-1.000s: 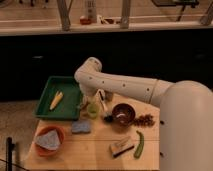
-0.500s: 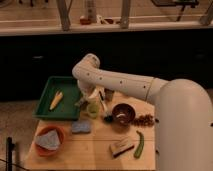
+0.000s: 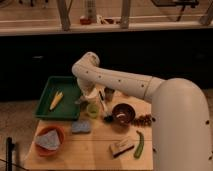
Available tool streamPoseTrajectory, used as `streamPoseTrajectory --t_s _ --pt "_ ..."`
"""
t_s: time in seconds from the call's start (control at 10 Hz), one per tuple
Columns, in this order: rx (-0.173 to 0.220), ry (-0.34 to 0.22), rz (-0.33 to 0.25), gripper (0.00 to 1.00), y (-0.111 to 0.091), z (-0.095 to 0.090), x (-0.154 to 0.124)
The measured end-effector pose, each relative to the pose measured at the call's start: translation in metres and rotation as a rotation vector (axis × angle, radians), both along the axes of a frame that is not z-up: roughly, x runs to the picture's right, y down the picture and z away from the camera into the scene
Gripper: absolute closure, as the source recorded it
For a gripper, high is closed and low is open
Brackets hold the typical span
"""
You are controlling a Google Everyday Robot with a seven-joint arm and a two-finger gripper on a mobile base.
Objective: Place fork in paper cup
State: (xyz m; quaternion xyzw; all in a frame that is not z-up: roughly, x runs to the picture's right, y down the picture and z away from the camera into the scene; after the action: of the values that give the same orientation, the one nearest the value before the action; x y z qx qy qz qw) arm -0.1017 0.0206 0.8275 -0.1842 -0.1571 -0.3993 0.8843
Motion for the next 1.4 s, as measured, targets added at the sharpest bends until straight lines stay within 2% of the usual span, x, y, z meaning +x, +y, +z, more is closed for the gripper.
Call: streamPoseTrajectory --t_s 0.7,1.4 --pt "0.003 -0.005 0.023 1.0 -0.011 0.011 0.007" --pt "-0.016 0.003 0.048 1.0 -0.013 0.023 0.018"
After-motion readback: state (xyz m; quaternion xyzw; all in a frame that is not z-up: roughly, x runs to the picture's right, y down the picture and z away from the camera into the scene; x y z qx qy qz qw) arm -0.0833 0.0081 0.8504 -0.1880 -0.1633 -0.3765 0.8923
